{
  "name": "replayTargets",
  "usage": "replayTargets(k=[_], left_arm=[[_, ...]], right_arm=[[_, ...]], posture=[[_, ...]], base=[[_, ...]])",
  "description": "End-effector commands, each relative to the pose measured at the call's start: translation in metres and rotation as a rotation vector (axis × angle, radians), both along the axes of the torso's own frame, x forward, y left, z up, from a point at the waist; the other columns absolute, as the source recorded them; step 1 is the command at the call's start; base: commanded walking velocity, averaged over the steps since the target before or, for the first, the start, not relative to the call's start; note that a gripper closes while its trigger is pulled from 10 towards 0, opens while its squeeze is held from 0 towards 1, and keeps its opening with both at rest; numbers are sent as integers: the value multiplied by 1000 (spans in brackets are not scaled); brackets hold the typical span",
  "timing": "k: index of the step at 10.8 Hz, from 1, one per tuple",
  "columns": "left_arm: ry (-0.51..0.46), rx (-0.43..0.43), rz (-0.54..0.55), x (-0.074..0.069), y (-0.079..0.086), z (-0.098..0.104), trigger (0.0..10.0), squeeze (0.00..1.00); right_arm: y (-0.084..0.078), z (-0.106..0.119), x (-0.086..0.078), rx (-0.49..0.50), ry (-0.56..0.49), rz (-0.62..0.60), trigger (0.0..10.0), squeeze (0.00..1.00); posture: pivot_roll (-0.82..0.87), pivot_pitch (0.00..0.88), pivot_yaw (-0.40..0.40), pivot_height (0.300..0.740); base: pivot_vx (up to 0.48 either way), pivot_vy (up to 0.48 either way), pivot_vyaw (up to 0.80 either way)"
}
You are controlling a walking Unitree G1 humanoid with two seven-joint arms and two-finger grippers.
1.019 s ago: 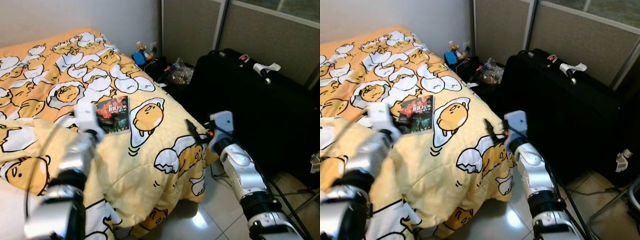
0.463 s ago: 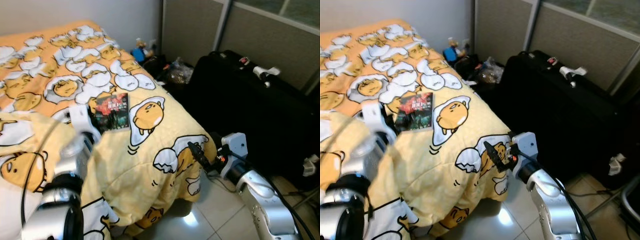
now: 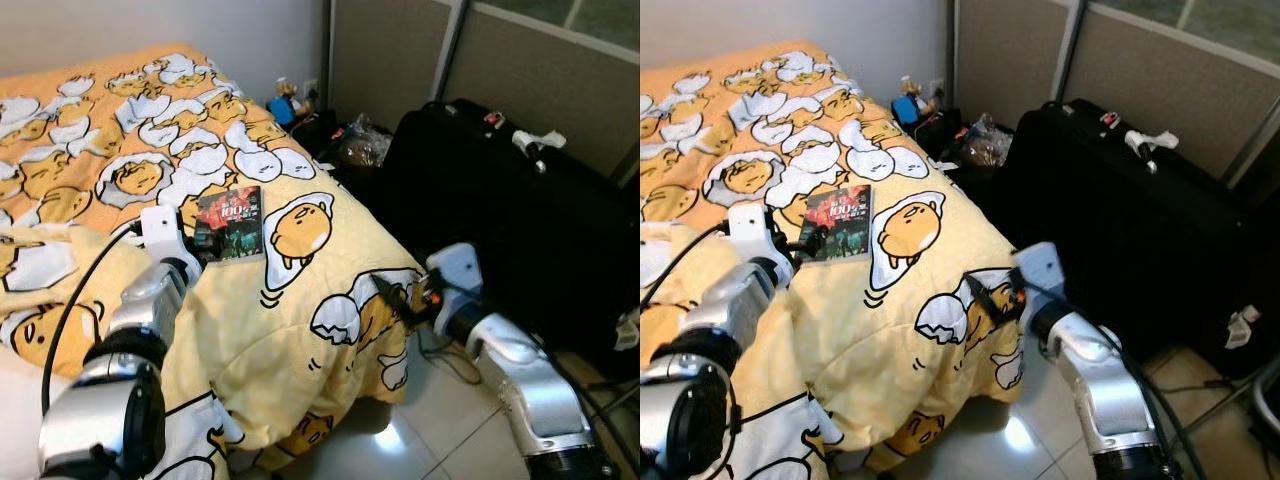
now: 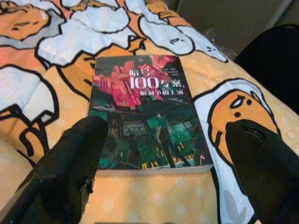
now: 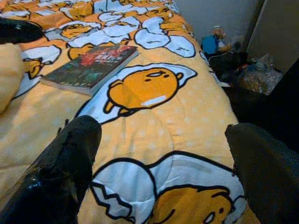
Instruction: Clean up the room
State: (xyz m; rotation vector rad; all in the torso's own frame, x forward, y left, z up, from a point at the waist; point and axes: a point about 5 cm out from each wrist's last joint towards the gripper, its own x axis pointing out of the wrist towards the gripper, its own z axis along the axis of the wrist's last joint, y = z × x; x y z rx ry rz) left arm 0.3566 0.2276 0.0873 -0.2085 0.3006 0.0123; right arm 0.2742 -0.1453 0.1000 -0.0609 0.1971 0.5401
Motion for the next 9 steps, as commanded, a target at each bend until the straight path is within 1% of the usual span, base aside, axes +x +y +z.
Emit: replayTargets(k=[1,2,3,4,5,6,8,9], left_arm=[[12,-14,30,2,5,3,10000,416],[28,-18,29,3,5,3,10000,0],[48,-11,42,4,6,3,10000,0],[45,-23,63,4,11,5,10000,0],[28,-40,54,6,14,9,10000,0],[27,-38,42,6,14,10,10000,0],[30,-7,41,5,17,10,10000,0],[34,8,32,5,19,12,10000,0]], right_arm=[[5,10,2,50,-21,37,10000,0],[9,18,1,90,-42,85,10000,0],[15,21,-2,105,-33,133,10000,0],[21,23,-7,104,-28,150,10000,0],[26,27,-14,114,-24,161,10000,0],[26,29,-17,112,-29,156,10000,0],[26,34,-24,113,-36,112,10000,0],[30,39,-30,130,-34,107,10000,0]], posture=[[-143,0,84,740],[-146,0,85,740],[-153,0,86,740],[-163,0,85,740],[-175,0,84,740],[-180,0,81,740],[-189,0,75,740],[-190,64,71,740]], base=[[0,0,0],[0,0,0],[0,0,0],[0,0,0],[0,0,0],[0,0,0],[0,0,0],[0,0,0]])
